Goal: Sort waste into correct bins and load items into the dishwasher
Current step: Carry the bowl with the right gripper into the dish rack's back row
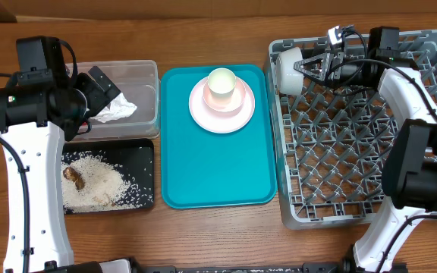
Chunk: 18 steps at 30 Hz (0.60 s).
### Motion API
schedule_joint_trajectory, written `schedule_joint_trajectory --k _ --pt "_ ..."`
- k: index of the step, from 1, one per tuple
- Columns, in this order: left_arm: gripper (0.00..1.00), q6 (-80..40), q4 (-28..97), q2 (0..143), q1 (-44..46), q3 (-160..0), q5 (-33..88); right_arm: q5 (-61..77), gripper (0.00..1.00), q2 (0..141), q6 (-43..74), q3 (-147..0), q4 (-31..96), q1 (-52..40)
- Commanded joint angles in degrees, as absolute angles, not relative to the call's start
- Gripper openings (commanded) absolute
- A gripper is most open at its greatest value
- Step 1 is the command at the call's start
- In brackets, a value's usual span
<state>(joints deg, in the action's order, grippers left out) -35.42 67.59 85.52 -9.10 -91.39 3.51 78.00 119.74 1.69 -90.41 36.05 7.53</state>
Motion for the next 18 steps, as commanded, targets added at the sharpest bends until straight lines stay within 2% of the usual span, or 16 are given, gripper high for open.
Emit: schedule_joint_trajectory --k 1,18 --pt "1.0 -34.28 67.48 85.95 -9.26 -91.55 3.92 71.75 0.04 120.2 1.43 -90.04 36.51 7.7" --pt "1.0 -34.3 67.48 85.95 -9.26 -91.55 3.92 66.54 0.06 120.2 1.67 -90.04 36.77 12.47"
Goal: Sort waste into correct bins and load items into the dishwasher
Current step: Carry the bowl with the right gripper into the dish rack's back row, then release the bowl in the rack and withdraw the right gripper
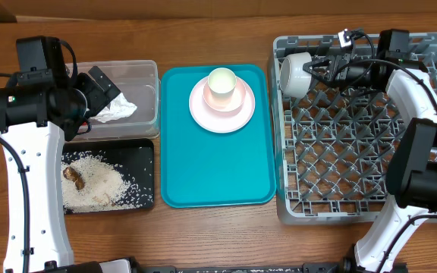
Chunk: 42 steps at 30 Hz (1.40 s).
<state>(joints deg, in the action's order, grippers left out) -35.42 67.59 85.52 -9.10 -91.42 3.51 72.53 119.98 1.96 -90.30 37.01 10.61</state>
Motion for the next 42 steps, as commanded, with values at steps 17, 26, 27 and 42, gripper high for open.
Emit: schedule_joint_trajectory --k 17,26,27,42 --pt "1.0 -34.3 67.48 85.95 -9.26 -91.55 3.92 63.55 0.26 119.9 1.69 -92.73 41.78 17.43" --pt "1.0 -34.3 67.48 85.95 -9.26 -91.55 3.92 43.33 0.32 112.6 1.65 -95.35 48.45 15.35" --pt "1.0 -34.3 67.48 85.95 -9.26 -91.55 3.92 40.84 0.33 111.26 1.63 -95.5 49.12 14.66" --pt "1.0 -34.3 67.48 85.95 -9.26 -91.55 3.92 14.55 0.38 103.57 1.48 -93.6 73.52 -2.85"
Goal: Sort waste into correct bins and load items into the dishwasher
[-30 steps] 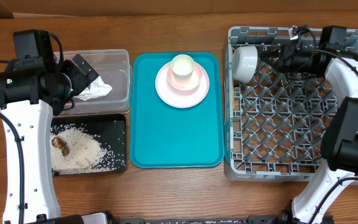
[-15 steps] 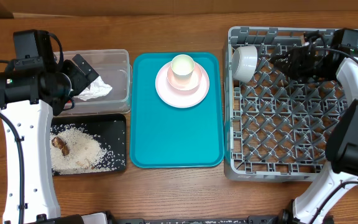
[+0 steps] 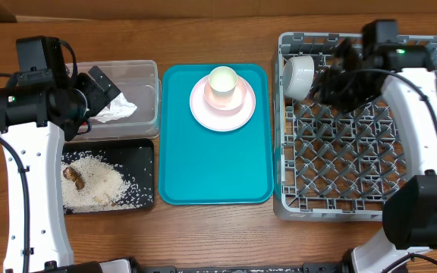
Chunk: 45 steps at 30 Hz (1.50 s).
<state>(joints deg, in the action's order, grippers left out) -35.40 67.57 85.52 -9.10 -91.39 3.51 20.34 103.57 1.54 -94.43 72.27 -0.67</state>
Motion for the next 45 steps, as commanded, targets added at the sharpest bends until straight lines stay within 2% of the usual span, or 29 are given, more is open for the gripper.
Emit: schedule_joint_trajectory --k 1,14,21,29,43,45 --pt "1.0 -34.28 67.48 85.95 -9.26 -91.55 3.92 14.13 0.4 103.57 1.5 -93.3 74.15 -3.99" --pt "1.0 -34.3 67.48 85.95 -9.26 -91.55 3.92 8.6 0.4 103.57 3.27 -92.95 74.32 -13.91" --pt "1.0 -34.28 67.48 85.95 -9.26 -91.55 3.92 8.6 0.4 103.61 3.29 -92.92 72.2 -15.07" --pt "1.0 -34.3 67.48 85.95 -9.26 -91.55 3.92 8.58 0.35 103.61 3.66 -92.84 71.13 -15.77" --pt "1.0 -34.3 67.48 85.95 -9.26 -91.55 3.92 8.56 0.35 103.61 4.93 -84.14 59.11 -15.75" --pt "1.0 -34.3 67.48 85.95 -9.26 -91.55 3.92 8.58 0.31 103.61 4.93 -83.46 58.65 -15.75"
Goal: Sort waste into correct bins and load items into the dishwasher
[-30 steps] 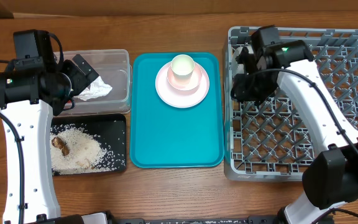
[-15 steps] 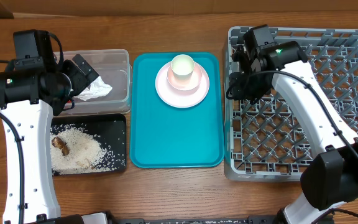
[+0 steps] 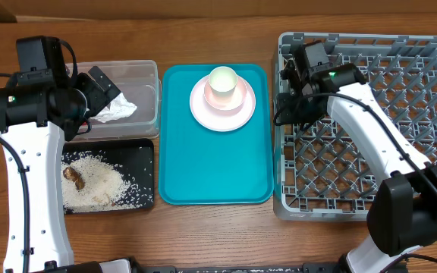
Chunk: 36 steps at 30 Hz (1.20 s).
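A pale green cup (image 3: 221, 82) stands on a pink plate (image 3: 221, 123) at the back of the teal tray (image 3: 211, 167). To the right is the grey dishwasher rack (image 3: 370, 152). My right gripper (image 3: 288, 110) hangs over the rack's back-left corner near its left rim, and its fingers look spread with nothing in them. The arm covers the spot where the white bowl would be, so the bowl is hidden. My left gripper (image 3: 103, 83) hovers open over the clear bin (image 3: 139, 76), above a crumpled white tissue (image 3: 116, 110).
A black tray (image 3: 144, 152) at the front left holds scattered rice (image 3: 101, 186) and a brown scrap of food (image 3: 73, 176). The rack's tines fill the right side of the table. Bare wood runs along the front edge.
My right arm has swung left, from beside the white bowl in the rack to over the rack's back-left corner, and now covers the bowl. The left arm has not moved.
My right gripper first held the white bowl over the rack's back-left corner. Then it held the bowl lower among the tines. Later the bowl stood alone in the rack with the gripper apart from it. Now the gripper is at the rack's left rim, empty.
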### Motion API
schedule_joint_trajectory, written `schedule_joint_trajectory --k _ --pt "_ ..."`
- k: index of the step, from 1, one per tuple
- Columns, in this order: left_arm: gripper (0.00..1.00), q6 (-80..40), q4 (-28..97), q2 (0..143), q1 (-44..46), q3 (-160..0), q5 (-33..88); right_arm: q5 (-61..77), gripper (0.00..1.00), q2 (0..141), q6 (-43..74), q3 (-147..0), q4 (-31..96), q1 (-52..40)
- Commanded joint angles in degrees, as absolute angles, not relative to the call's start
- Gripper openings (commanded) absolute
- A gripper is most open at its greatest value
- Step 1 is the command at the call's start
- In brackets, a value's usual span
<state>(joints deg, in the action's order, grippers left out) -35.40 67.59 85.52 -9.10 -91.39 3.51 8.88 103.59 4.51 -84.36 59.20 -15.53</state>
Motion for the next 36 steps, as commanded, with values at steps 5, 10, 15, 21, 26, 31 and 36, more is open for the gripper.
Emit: schedule_joint_trajectory --k 5,10,15,21,26,31,36 --pt "1.0 -34.28 67.48 85.95 -9.26 -91.55 3.92 8.58 0.29 103.61 4.93 -81.32 58.37 -15.75" --pt "1.0 -34.3 67.48 85.95 -9.26 -91.55 3.92 8.6 0.26 103.61 4.93 -80.29 58.37 -15.75" --pt "1.0 -34.3 67.46 85.95 -9.26 -91.55 3.92 8.6 0.25 103.61 4.95 -80.29 58.81 -15.75" --pt "1.0 -34.3 67.48 85.95 -9.26 -91.55 3.9 8.62 0.2 103.61 4.97 -80.29 60.07 -15.75" --pt "1.0 -34.3 67.46 85.95 -9.26 -91.55 3.92 9.04 0.19 103.61 6.02 -80.29 60.36 -15.75" --pt "1.0 -34.28 67.48 85.95 -9.26 -91.55 3.92 9.06 0.19 103.61 6.02 -80.31 60.64 -15.77" --pt "1.0 -34.3 67.46 85.95 -9.26 -91.55 3.92 9.06 0.18 103.61 6.02 -80.29 61.3 -15.77"
